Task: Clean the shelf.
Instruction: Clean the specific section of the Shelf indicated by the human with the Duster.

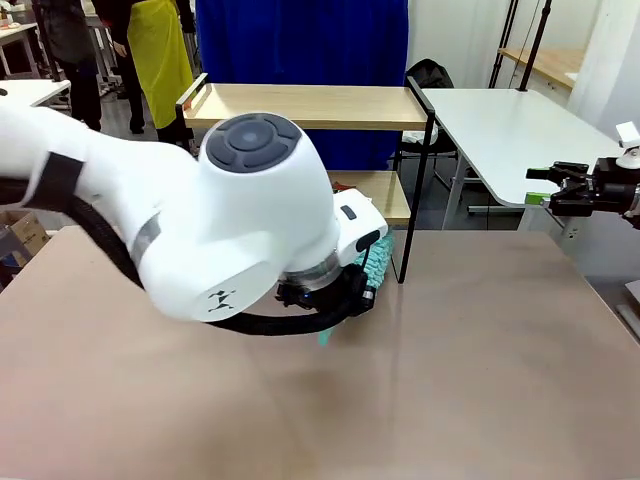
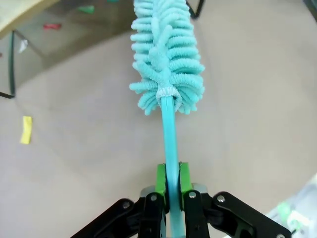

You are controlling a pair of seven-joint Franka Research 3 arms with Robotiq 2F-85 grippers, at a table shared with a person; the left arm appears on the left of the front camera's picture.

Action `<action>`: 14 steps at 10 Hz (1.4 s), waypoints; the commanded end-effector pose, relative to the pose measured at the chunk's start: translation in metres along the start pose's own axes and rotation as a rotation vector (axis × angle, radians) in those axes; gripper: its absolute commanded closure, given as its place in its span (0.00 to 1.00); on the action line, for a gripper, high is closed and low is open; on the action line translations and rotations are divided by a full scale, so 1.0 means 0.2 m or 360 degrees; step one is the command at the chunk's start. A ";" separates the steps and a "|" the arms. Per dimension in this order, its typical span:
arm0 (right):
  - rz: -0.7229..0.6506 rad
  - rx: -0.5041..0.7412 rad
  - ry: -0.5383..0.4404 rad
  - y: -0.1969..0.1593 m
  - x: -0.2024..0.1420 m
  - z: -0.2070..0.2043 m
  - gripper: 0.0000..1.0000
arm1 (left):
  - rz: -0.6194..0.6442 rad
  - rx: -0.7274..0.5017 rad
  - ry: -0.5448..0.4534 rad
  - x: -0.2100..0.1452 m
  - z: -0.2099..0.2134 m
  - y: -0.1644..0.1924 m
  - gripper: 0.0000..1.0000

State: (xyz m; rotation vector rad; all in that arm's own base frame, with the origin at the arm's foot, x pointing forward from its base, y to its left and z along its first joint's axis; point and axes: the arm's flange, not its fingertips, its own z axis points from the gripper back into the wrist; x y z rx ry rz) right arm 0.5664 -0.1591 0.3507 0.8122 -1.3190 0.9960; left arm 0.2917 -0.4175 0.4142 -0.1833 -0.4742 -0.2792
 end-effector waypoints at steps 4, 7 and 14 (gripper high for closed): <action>-0.0024 -0.0002 0.0011 0.00 0.02 0.00 0.00 | 0.0328 -0.0032 -0.0075 0.16 -0.39 -0.23 0.87; -0.0024 -0.0002 0.0011 0.00 0.02 0.00 0.00 | 0.0407 -0.0017 -0.0066 0.20 -0.52 -0.24 0.87; -0.0024 -0.0002 0.0011 0.00 0.02 0.00 0.00 | 0.0392 0.0130 0.0039 0.17 -0.53 -0.08 0.87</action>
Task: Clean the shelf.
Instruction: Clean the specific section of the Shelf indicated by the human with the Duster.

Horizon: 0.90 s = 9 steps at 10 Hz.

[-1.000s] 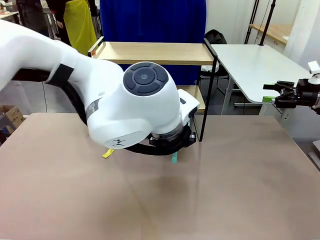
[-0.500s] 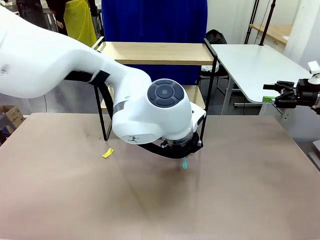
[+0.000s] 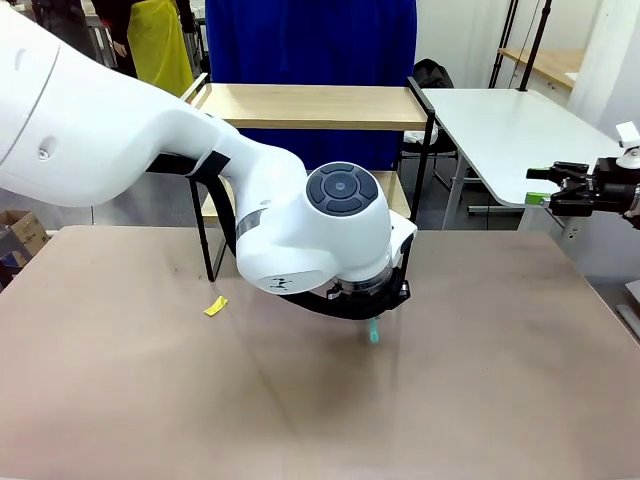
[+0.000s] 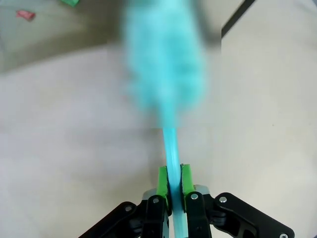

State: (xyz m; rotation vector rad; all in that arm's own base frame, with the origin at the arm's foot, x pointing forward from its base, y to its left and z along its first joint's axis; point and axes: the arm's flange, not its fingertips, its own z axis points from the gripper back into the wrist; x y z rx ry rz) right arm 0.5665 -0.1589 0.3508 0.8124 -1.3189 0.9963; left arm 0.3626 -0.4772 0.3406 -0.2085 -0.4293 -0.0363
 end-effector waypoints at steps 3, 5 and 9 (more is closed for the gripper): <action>-0.0024 -0.0003 0.0011 0.00 0.02 0.00 0.00 | 0.0056 0.0183 0.0068 0.02 0.03 0.29 0.87; -0.0024 -0.0003 0.0011 0.00 0.02 0.00 0.00 | 0.0083 0.0257 0.0101 0.06 0.09 0.46 0.87; -0.0024 -0.0003 0.0011 0.00 0.02 0.00 0.00 | 0.0094 0.0530 0.0160 0.12 0.20 0.84 0.87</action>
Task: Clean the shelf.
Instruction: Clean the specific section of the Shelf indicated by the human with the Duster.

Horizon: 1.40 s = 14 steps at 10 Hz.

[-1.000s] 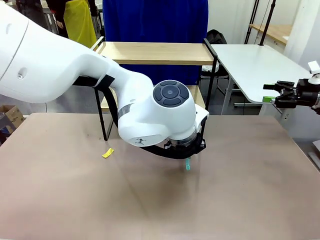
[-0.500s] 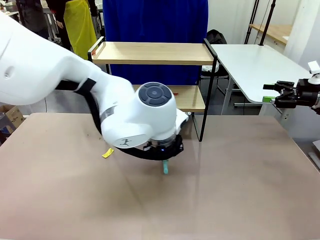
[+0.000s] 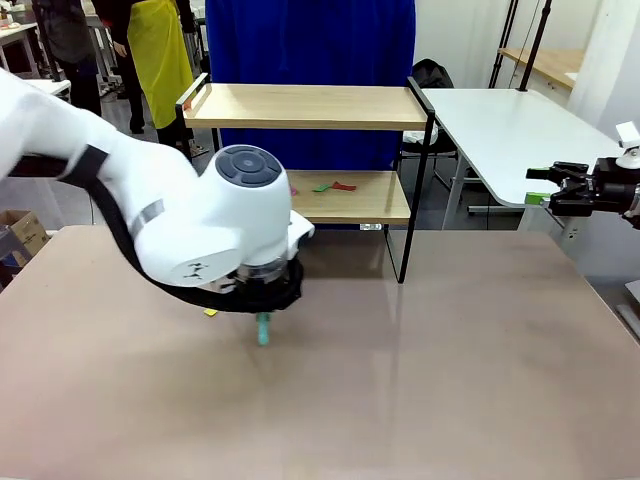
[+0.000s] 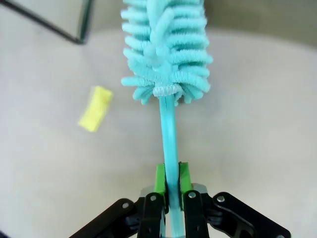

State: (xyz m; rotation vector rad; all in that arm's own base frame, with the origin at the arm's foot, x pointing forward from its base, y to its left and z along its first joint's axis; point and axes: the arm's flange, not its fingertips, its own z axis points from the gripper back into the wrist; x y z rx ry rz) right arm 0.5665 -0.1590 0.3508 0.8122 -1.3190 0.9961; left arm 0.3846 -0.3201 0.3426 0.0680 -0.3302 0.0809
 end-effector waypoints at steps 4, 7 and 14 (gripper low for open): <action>-0.0024 -0.0002 0.0011 0.00 0.02 0.00 0.00 | -0.0002 0.0257 -0.0046 0.01 0.08 0.20 0.87; -0.0024 -0.0002 0.0011 0.00 0.02 0.00 0.00 | 0.0019 0.0215 -0.0122 -0.01 0.14 0.14 0.87; -0.0024 -0.0002 0.0011 0.00 0.02 0.00 0.00 | -0.0163 -0.0030 -0.0135 -0.05 0.30 0.22 0.87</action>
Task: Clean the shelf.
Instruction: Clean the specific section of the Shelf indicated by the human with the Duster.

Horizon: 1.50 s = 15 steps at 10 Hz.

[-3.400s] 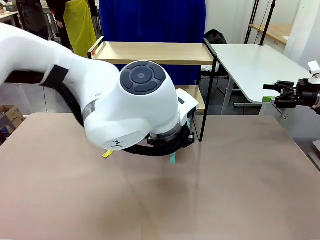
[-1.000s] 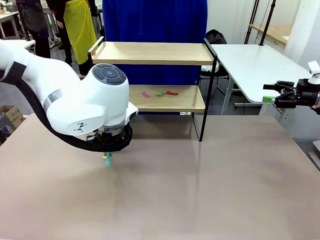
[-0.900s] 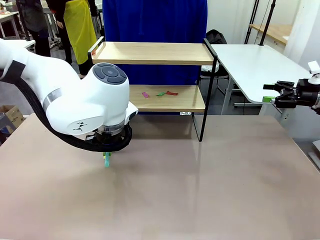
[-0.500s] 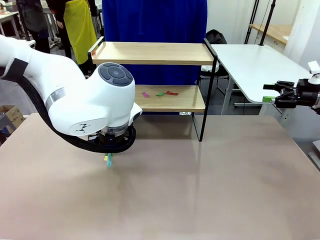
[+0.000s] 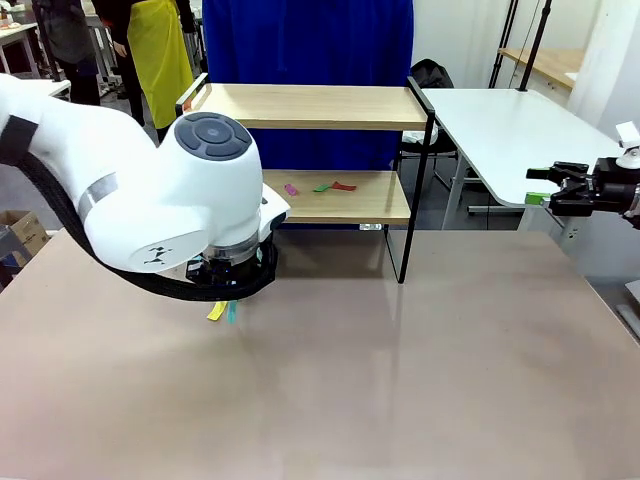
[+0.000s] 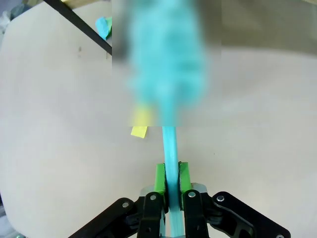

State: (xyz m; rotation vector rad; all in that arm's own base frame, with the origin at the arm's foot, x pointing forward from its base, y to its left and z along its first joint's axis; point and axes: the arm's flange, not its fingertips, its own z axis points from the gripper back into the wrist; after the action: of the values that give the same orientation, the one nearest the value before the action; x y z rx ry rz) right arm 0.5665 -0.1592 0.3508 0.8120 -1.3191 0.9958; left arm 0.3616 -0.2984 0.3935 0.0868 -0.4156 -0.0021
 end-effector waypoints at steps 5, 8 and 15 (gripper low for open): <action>-0.0024 -0.0002 0.0011 0.00 0.02 0.00 0.00 | -0.0296 -0.0310 0.0057 -0.08 0.22 0.34 0.87; -0.0024 -0.0002 0.0011 0.00 0.02 0.00 0.00 | -0.0452 -0.0282 0.0220 -0.12 0.33 0.52 0.87; -0.0024 -0.0002 0.0011 0.00 0.02 0.00 0.00 | -0.1119 -0.0482 0.0347 -0.11 0.77 1.02 0.87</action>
State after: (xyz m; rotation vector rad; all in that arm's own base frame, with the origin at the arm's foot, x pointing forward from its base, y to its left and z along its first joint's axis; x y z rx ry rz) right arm 0.5665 -0.1592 0.3508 0.8120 -1.3191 0.9959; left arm 0.2731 -0.1202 0.5290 -0.0565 -0.1552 -0.6788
